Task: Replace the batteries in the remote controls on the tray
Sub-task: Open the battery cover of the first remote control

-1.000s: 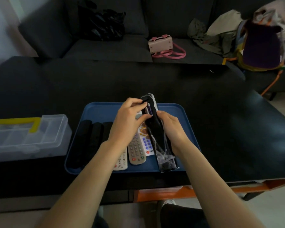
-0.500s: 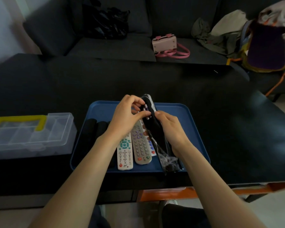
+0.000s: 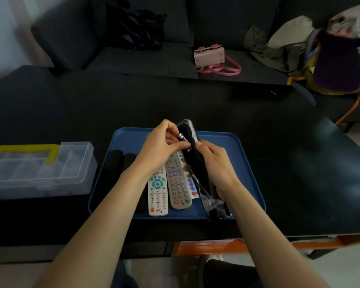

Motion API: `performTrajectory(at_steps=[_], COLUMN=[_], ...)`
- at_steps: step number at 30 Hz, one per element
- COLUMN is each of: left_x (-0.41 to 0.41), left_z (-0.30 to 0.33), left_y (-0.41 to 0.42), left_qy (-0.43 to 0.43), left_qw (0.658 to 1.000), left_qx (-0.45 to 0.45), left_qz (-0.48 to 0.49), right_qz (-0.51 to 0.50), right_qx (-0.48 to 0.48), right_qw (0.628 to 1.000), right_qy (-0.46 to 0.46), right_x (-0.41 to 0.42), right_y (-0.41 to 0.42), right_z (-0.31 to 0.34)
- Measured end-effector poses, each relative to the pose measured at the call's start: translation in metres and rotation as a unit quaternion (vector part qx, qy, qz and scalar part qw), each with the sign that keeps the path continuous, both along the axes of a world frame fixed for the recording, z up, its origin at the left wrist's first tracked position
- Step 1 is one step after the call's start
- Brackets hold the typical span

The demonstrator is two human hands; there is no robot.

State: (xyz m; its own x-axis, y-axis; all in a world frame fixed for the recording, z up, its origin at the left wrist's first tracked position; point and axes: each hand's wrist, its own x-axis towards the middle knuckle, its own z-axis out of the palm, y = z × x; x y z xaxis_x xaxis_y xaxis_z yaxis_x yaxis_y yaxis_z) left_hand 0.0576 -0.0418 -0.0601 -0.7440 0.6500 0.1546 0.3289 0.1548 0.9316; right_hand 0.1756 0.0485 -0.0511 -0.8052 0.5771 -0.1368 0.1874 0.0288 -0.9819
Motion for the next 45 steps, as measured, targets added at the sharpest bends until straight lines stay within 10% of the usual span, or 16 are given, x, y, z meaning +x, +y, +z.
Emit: performTrajectory(at_steps=[7, 12, 23, 45], left_x=[0.009, 0.007, 0.006, 0.016], left_z=[0.002, 0.006, 0.000, -0.011], left_y=[0.004, 0.003, 0.001, 0.005], left_qy=[0.023, -0.135, 0.282, 0.385], left_qw=[0.996, 0.980, 0.958, 0.916], left_qx=[0.072, 0.141, -0.055, -0.111], left_qz=[0.044, 0.043, -0.006, -0.015], right_qz=[0.012, 0.012, -0.009, -0.048], right_qx=[-0.044, -0.142, -0.138, -0.049], right_qw=[0.999, 0.990, 0.990, 0.997], right_qy=[0.006, 0.017, 0.038, 0.039], right_x=[-0.003, 0.002, 0.000, -0.008], right_y=[0.001, 0.007, 0.011, 0.002], right_z=[0.002, 0.006, 0.000, -0.005])
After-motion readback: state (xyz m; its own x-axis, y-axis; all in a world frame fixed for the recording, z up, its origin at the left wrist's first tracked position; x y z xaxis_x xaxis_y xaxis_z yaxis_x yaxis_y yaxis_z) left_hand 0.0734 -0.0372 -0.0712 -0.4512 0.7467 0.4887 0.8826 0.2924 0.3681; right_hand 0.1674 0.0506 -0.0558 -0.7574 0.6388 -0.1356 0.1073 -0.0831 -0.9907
